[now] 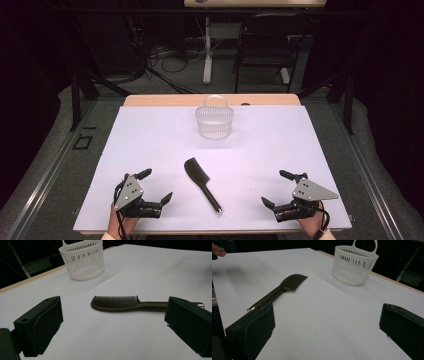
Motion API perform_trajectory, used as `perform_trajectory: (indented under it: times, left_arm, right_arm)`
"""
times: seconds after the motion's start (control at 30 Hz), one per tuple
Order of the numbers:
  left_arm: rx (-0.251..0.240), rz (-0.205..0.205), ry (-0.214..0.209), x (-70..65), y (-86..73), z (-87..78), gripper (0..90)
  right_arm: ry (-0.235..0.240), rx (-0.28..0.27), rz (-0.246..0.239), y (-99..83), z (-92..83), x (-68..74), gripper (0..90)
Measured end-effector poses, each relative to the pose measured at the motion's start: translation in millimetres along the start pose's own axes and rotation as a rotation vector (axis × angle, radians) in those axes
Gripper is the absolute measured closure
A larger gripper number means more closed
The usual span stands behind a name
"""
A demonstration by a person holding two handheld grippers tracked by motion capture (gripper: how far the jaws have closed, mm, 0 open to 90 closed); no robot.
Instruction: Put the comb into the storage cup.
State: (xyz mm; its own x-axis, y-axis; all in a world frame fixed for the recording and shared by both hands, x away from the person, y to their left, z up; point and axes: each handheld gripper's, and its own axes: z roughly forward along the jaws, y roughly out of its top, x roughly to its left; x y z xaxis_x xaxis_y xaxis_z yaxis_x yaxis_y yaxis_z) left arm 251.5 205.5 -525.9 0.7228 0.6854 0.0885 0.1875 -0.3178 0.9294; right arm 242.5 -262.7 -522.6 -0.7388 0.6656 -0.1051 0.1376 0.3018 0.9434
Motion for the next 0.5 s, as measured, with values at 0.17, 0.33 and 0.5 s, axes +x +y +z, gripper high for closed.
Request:
perform_trajectory:
  times: [0.17,0.33,0.5]
  left_arm:
    - [0.021,-0.001,-0.027,-3.6,5.5,6.7,1.1]
    - [0.037,-0.01,-0.038,-6.3,11.1,15.2,0.5]
    - [0.04,-0.007,-0.064,-10.0,15.6,23.4,0.2]
  right_arm:
    - [0.003,0.004,0.0,0.2,1.0,0.4,0.0]
    - [0.0,0.005,0.0,-0.3,0.2,-0.3,0.0]
    - [0.005,0.003,-0.002,0.1,1.1,0.4,0.0]
